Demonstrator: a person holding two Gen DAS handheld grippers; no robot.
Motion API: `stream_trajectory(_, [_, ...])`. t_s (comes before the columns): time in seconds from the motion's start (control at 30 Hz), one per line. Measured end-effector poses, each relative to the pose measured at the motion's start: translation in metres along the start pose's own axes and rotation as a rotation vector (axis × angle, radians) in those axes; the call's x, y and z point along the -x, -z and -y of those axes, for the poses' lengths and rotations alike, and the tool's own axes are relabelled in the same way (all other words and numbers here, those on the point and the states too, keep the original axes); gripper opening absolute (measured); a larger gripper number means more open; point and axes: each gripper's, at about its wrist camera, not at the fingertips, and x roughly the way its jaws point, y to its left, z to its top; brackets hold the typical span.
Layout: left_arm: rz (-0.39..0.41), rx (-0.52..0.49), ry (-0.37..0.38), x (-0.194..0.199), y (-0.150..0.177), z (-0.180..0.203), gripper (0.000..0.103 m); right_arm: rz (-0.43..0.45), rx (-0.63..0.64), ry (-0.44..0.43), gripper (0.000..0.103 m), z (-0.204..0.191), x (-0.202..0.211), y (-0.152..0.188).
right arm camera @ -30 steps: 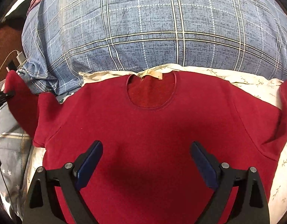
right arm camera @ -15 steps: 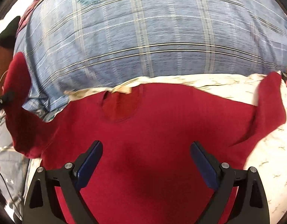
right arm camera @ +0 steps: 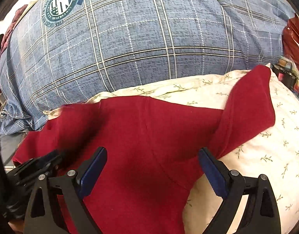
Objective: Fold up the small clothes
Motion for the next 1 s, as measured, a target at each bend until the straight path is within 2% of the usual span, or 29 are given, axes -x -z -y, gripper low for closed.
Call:
stream_trajectory(0.03, [0.048,-0.019,-0.012,0.021,0.001,-0.009,0.071,-0.003,0.003,-0.010,0.096,-0.002,-0.001,-0.001])
stream_trajectory(0.07, [0.084,-0.030,-0.027,0.035,0.002,-0.016,0.075,-0.008,0.003,-0.027,0.096,-0.006,-0.003,-0.002])
stream_trajectory(0.17, [0.143,-0.059,-0.129,0.072,0.004,-0.047,0.075,-0.001,0.014,-0.048,0.096,-0.015,-0.006,-0.005])
stream_trajectory(0.27, [0.174,-0.026,-0.245,0.086,0.011,-0.085,0.075,-0.015,0.041,-0.067,0.096,-0.027,-0.016,-0.009])
stream_trajectory(0.37, [0.148,0.038,-0.324,0.087,0.021,-0.129,0.075,-0.043,0.071,-0.046,0.094,-0.034,-0.034,-0.012])
stream_trajectory(0.43, [0.116,0.091,-0.350,0.080,0.027,-0.146,0.075,-0.070,0.089,-0.044,0.092,-0.039,-0.050,-0.012])
stream_trajectory(0.47, [0.104,0.121,-0.355,0.079,0.032,-0.156,0.075,-0.085,0.099,-0.062,0.081,-0.041,-0.058,-0.011])
stream_trajectory(0.5, [0.100,0.141,-0.358,0.079,0.035,-0.163,0.075,-0.099,0.116,-0.068,0.062,-0.045,-0.066,-0.010])
stream_trajectory(0.53, [0.101,0.156,-0.361,0.077,0.038,-0.166,0.075,-0.099,0.139,-0.051,0.054,-0.049,-0.070,-0.008])
stream_trajectory(0.57, [0.105,0.169,-0.368,0.080,0.040,-0.172,0.075,-0.076,0.178,-0.035,0.029,-0.055,-0.071,-0.005])
stream_trajectory(0.6, [0.111,0.179,-0.375,0.083,0.041,-0.177,0.075,-0.060,0.206,-0.061,0.011,-0.060,-0.069,-0.004])
stream_trajectory(0.67, [0.126,0.197,-0.383,0.088,0.038,-0.184,0.075,-0.051,0.223,-0.054,0.009,-0.065,-0.063,-0.005])
stream_trajectory(0.7, [0.134,0.204,-0.380,0.089,0.035,-0.183,0.075,-0.030,0.226,-0.060,0.004,-0.065,-0.055,-0.008])
stream_trajectory(0.8, [0.170,0.206,-0.375,0.094,0.026,-0.173,0.075,0.044,0.193,-0.078,0.004,-0.051,-0.027,-0.018])
stream_trajectory(0.9, [0.195,0.183,-0.377,0.089,0.025,-0.159,0.075,0.110,0.185,0.060,0.004,-0.029,-0.011,-0.025])
stream_trajectory(0.97, [0.183,0.179,-0.365,0.075,0.024,-0.151,0.075,0.071,0.140,0.060,0.005,-0.015,-0.022,-0.028])
stream_trajectory(1.0, [0.163,0.178,-0.353,0.067,0.022,-0.148,0.075,0.042,0.114,0.043,0.009,-0.010,-0.029,-0.028])
